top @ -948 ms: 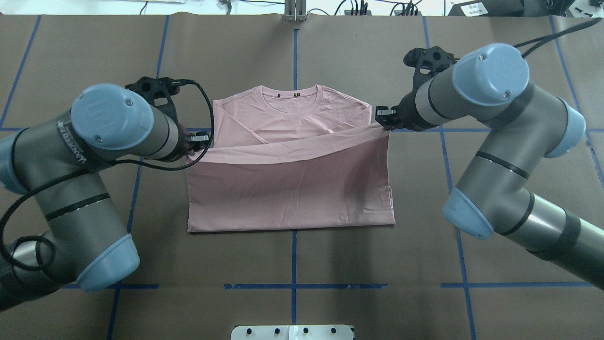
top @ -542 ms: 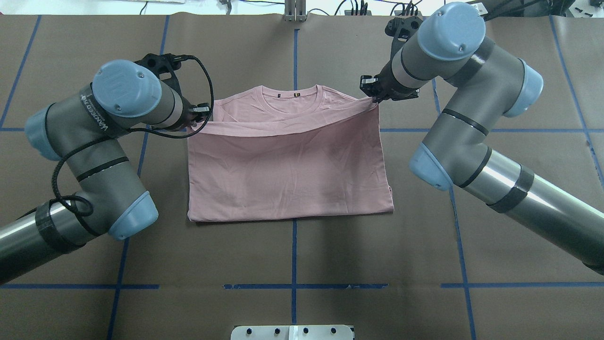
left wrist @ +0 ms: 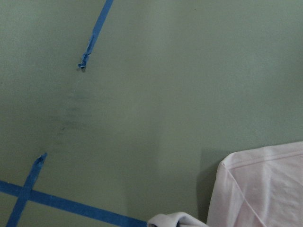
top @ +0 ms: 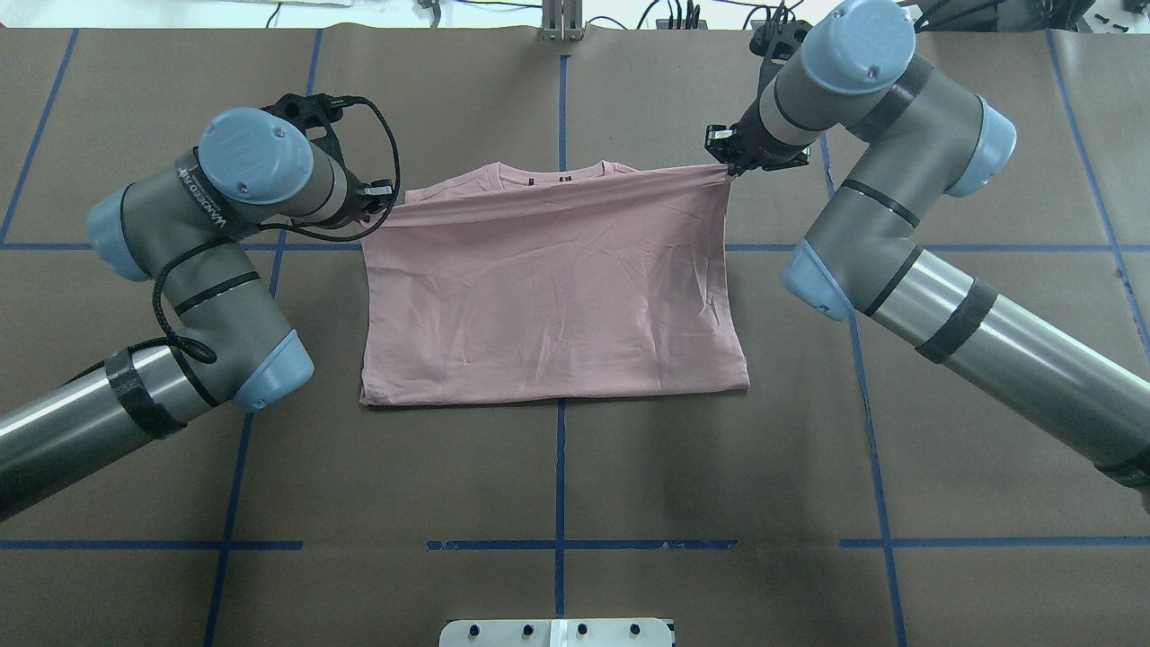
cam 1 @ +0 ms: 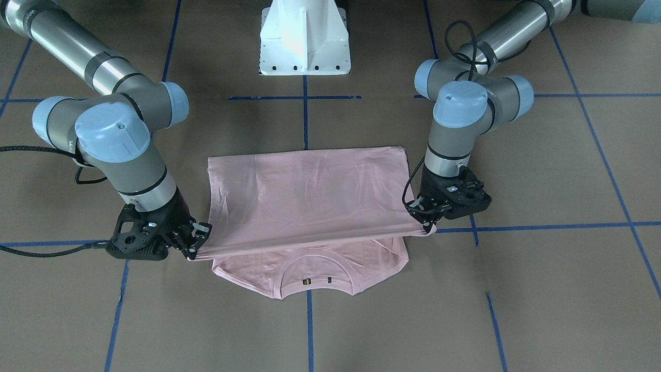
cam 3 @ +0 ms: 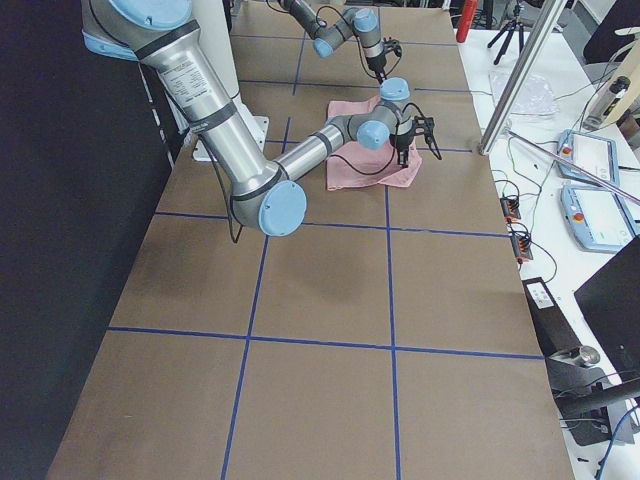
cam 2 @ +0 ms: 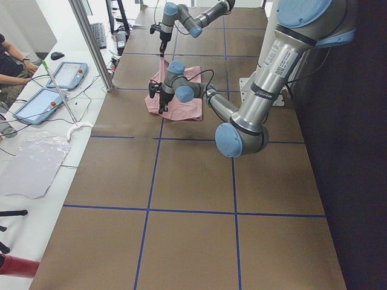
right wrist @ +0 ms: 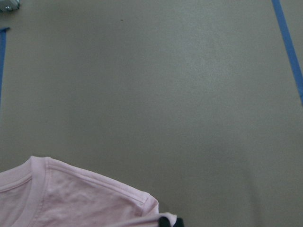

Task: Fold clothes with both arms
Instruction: 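Lay the hem down along the collar edge with both grippers, then release the hem and move the right gripper to the folded shirt's side edge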

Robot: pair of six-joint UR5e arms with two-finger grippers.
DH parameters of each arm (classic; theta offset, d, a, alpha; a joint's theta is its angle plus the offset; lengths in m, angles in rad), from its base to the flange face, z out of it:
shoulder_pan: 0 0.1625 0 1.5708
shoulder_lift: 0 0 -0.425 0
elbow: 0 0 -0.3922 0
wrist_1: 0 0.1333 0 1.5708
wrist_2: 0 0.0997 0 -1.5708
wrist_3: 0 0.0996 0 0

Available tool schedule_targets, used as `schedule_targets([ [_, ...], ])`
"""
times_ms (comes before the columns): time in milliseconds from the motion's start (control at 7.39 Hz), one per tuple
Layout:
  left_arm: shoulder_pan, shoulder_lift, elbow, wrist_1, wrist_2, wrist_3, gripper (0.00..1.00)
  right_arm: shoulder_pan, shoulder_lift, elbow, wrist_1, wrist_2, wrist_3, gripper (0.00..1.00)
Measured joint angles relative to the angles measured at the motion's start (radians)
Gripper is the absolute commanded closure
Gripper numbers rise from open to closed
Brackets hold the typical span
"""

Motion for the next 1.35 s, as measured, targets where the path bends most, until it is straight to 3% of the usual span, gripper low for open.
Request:
schedule_targets([
  [406,-0.005,-0.040,0.046,-0.010,0.001,-0.001,1.00,0.002,0.060,-0.077,0.004,-0.003,-0.003,1.00],
  [1083,-0.006,-0.065,0.058,-0.009,0.002,-0.001,1.00,-0.003,0.068,-0.091,0.005,-0.007,-0.004,1.00],
  [1219,-0.008,-0.066,0.061,-0.009,0.002,0.000,0.85,-0.004,0.068,-0.093,0.005,-0.007,-0.005,1.00],
  [1354,-0.009,-0.068,0.063,-0.010,0.002,0.000,0.10,-0.004,0.069,-0.093,0.006,-0.006,-0.004,0.62],
])
